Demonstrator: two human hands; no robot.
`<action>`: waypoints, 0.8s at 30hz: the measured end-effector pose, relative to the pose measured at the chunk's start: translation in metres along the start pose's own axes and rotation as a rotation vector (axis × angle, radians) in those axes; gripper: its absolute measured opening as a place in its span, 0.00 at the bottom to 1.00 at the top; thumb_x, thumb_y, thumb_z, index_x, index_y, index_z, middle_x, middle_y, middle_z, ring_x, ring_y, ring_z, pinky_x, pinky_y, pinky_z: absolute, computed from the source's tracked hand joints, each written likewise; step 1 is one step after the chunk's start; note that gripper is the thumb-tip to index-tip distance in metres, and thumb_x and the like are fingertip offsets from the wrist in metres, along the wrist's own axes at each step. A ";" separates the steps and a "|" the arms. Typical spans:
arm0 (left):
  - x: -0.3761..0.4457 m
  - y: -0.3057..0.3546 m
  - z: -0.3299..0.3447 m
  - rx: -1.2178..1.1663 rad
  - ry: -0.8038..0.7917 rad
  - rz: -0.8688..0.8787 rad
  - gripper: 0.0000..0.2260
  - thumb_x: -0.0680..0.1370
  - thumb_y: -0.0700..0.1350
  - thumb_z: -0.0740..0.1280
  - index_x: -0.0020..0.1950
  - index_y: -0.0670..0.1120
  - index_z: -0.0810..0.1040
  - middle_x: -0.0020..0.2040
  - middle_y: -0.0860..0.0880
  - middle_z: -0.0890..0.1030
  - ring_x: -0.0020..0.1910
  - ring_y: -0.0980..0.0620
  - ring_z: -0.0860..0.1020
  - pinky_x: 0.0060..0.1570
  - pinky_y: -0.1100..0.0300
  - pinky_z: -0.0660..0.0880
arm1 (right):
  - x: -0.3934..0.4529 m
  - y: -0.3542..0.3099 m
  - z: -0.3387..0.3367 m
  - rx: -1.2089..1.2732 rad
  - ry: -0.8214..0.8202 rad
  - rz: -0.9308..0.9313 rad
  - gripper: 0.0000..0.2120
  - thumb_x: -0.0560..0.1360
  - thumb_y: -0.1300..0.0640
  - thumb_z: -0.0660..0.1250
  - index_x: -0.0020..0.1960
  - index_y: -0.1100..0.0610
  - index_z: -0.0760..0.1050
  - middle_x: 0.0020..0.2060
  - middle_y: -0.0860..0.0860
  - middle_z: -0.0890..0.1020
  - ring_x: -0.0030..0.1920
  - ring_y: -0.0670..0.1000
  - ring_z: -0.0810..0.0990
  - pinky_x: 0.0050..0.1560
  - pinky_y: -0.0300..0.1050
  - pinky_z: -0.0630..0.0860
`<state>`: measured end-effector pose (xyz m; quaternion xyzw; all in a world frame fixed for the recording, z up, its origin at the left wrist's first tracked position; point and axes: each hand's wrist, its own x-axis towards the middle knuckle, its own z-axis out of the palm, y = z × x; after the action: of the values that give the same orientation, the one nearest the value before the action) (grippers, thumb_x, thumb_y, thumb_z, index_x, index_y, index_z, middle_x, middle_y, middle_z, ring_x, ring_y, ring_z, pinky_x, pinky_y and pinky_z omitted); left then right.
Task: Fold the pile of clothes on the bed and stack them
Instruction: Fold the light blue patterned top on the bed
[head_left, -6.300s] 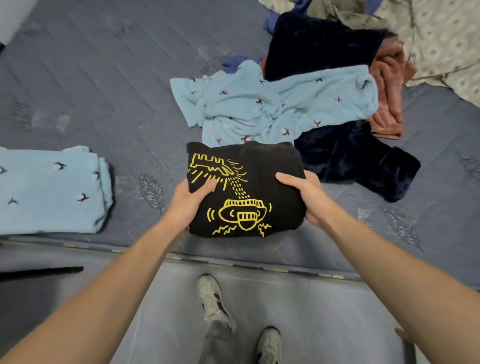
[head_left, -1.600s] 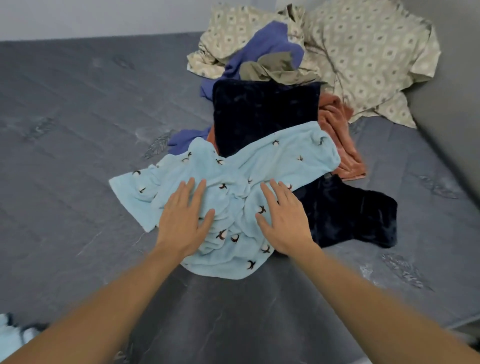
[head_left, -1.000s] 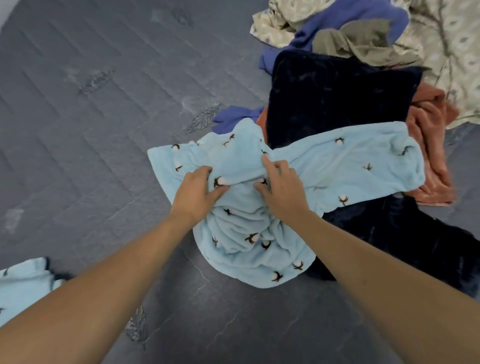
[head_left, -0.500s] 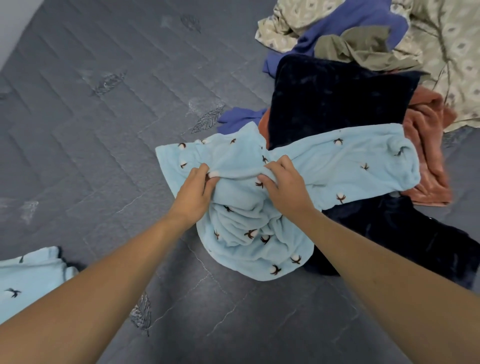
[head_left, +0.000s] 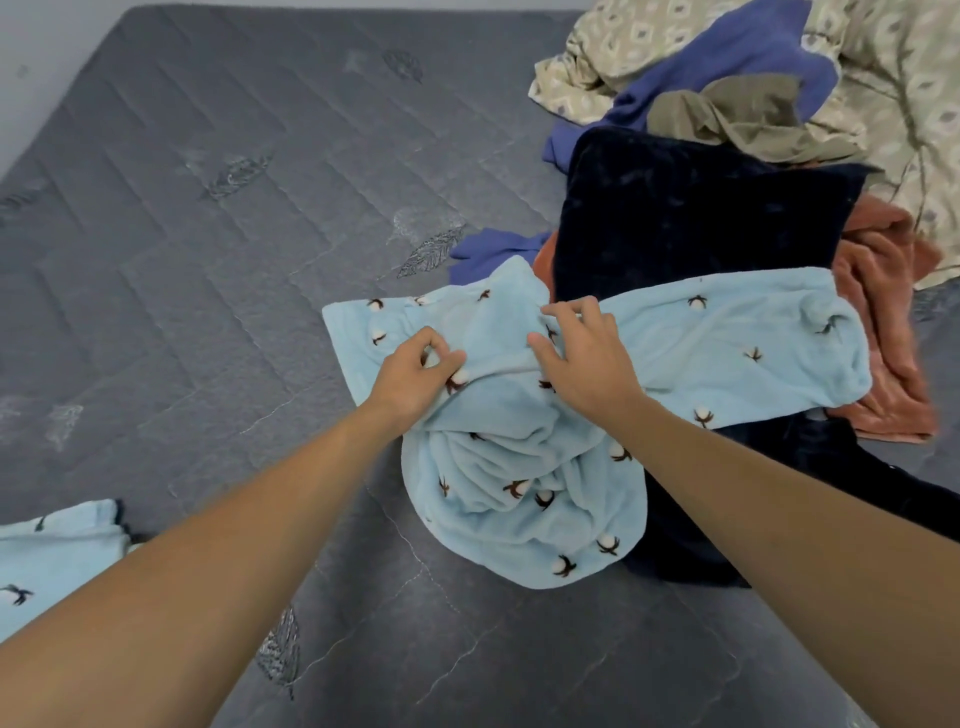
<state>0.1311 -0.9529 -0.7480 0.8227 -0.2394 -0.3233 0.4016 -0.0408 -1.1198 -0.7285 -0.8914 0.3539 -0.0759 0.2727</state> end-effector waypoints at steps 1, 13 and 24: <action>0.002 -0.001 -0.001 -0.042 0.009 -0.015 0.11 0.81 0.57 0.70 0.49 0.50 0.77 0.33 0.56 0.76 0.33 0.57 0.72 0.37 0.62 0.70 | 0.009 -0.003 0.003 0.001 -0.033 -0.011 0.23 0.84 0.43 0.61 0.75 0.52 0.71 0.69 0.51 0.70 0.66 0.58 0.70 0.62 0.58 0.75; 0.090 -0.005 0.003 0.025 0.032 -0.209 0.25 0.84 0.59 0.63 0.79 0.50 0.69 0.74 0.45 0.75 0.72 0.43 0.73 0.75 0.48 0.66 | 0.114 -0.020 0.053 0.069 -0.256 0.212 0.40 0.77 0.29 0.61 0.83 0.41 0.53 0.82 0.51 0.54 0.78 0.65 0.58 0.77 0.60 0.59; 0.081 0.015 -0.022 -0.187 0.315 0.027 0.12 0.79 0.33 0.70 0.57 0.45 0.86 0.52 0.48 0.83 0.40 0.54 0.73 0.52 0.55 0.76 | 0.117 -0.027 0.023 0.390 -0.045 0.030 0.14 0.74 0.53 0.77 0.57 0.55 0.78 0.52 0.49 0.82 0.56 0.52 0.78 0.58 0.50 0.76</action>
<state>0.1992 -1.0034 -0.7528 0.8189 -0.1534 -0.2059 0.5133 0.0690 -1.1729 -0.7400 -0.8178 0.3395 -0.1191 0.4492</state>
